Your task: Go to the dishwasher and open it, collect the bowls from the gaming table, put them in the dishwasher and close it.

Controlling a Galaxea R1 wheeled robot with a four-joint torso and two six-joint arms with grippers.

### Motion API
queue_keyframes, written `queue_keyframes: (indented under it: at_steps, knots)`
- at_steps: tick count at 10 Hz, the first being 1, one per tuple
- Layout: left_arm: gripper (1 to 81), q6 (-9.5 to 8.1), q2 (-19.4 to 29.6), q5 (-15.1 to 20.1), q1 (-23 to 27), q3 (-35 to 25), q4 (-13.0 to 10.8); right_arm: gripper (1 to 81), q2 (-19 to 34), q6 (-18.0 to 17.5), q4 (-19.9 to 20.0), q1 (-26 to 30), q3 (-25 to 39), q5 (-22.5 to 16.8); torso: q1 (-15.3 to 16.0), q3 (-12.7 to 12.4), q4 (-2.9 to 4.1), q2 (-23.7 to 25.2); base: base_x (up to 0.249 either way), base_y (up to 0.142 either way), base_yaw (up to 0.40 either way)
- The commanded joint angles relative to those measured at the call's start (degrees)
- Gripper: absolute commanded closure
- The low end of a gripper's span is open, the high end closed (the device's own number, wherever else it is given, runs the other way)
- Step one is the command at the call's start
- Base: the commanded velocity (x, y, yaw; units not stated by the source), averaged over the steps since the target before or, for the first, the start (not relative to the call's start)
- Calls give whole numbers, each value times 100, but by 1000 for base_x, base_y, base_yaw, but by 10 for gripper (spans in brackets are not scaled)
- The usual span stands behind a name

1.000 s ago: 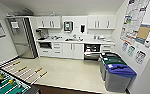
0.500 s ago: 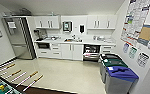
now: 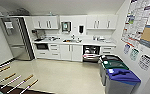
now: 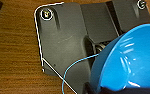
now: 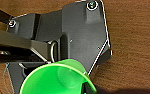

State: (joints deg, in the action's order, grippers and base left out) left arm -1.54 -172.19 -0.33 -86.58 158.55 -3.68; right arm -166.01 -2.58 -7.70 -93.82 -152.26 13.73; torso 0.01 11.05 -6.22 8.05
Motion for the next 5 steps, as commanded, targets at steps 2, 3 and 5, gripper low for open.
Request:
queue_keyframes:
  at_steps: [2, 3, 5]
  knots:
    - [811, 13, 27, 315, 215, 18, -45, 811, 83, 4, -12, 166, -4, -265, -1, 0, 0, 0, 141, -73, 0]
    - [811, 13, 27, 323, 215, 18, -45, 811, 75, 4, -12, 166, -4, -265, 0, 0, 0, -2, 140, -72, 0]
    - [811, 13, 27, 314, 215, 18, -45, 811, 74, 4, -12, 166, -4, -265, 0, 0, 0, 0, 140, -71, 0]
